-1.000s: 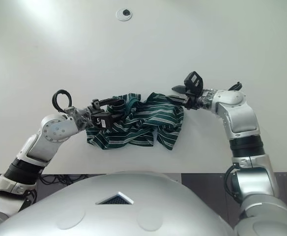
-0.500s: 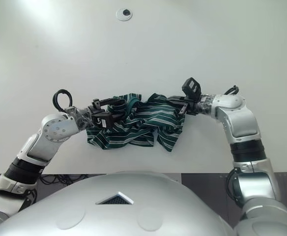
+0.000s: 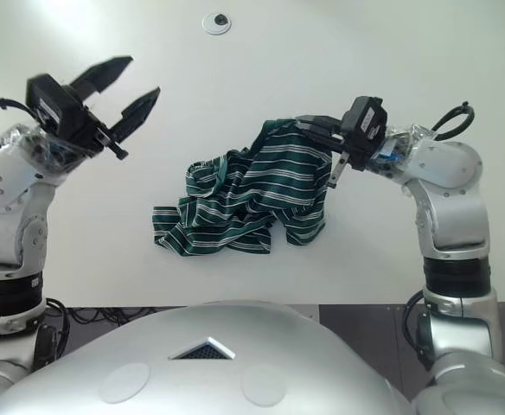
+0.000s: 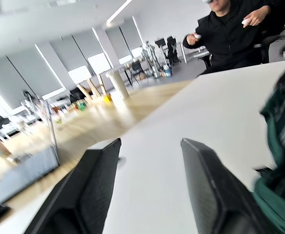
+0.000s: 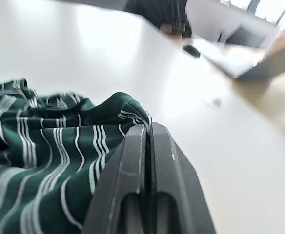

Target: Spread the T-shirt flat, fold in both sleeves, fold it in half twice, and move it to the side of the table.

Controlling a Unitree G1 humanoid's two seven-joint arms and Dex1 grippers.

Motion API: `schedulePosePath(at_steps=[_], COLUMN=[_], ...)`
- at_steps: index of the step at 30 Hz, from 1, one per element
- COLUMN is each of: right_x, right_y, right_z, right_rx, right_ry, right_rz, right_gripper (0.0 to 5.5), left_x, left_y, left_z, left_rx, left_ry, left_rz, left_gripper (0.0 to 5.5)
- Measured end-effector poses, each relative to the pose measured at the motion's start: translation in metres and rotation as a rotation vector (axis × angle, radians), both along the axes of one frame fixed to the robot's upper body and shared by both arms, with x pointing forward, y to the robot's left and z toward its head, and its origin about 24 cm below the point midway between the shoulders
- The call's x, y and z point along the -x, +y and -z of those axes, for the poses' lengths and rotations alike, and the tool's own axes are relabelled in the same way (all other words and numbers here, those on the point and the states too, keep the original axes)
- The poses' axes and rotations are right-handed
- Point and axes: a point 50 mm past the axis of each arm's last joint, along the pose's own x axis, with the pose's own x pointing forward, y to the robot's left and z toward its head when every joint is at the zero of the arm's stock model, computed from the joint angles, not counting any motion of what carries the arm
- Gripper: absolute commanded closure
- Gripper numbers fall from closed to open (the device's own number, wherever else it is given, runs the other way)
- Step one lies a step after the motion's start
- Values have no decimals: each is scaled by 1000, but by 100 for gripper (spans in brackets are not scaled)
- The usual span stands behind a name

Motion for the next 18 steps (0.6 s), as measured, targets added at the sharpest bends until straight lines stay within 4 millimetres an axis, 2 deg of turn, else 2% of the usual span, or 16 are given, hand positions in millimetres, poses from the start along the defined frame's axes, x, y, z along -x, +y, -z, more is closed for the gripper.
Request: schedulePosePath(at_steps=[3, 6, 10, 14, 18], right_x=[7, 11, 18, 36, 44], right_y=[-5, -7, -13, -17, -20], right_z=[-8, -13, -28, -44, -46], right_rx=[21, 14, -60, -117, -154], right_ry=[-76, -133, -193, -227, -215], right_rz=[-48, -78, -108, -217, -272], right_gripper=[544, 544, 544, 544, 544], left_x=[6, 13, 26, 29, 32], left_y=[7, 1, -2, -1, -8], left_z=[28, 44, 58, 72, 75], left_rx=[-43, -44, 22, 45, 60], left_ry=[121, 169, 267, 330, 310], left_rz=[59, 179, 337, 388, 461], left_gripper=[328, 328, 328, 328, 328])
